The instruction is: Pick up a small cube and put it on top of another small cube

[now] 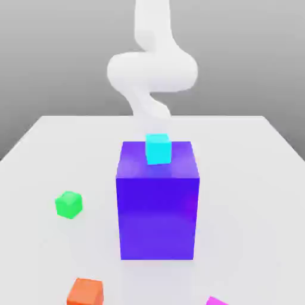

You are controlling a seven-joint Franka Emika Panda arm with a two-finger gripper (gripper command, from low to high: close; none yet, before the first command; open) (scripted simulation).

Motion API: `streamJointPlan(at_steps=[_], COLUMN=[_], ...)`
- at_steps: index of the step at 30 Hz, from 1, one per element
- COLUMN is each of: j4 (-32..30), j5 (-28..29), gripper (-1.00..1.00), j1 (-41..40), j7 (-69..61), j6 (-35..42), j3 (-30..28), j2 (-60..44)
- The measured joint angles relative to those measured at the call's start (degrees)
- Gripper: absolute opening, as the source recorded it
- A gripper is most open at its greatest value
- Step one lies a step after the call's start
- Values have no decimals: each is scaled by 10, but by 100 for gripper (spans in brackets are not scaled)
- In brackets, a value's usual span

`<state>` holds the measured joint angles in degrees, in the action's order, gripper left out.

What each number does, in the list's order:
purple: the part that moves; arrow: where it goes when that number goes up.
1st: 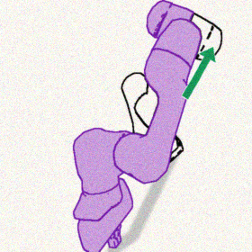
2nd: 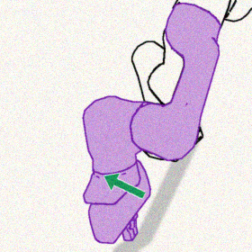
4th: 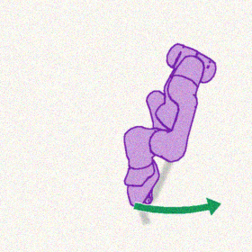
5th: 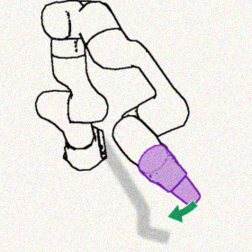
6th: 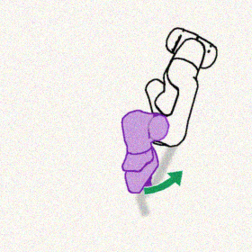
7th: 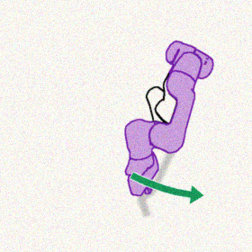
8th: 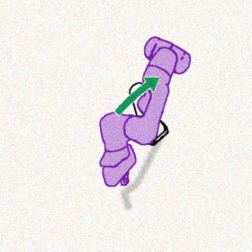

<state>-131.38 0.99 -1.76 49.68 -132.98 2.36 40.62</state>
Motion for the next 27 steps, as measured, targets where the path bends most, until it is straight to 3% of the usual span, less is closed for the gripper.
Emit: streamJointPlan(at_steps=[14, 21, 27], j4=[23, 34, 42], j5=[89, 132, 133], gripper=[0, 0, 0], j1=[-69, -57, -35], j7=[240, 358, 435], j6=[-67, -100, -134], j3=[113, 124, 121], j2=[-294, -439, -557])
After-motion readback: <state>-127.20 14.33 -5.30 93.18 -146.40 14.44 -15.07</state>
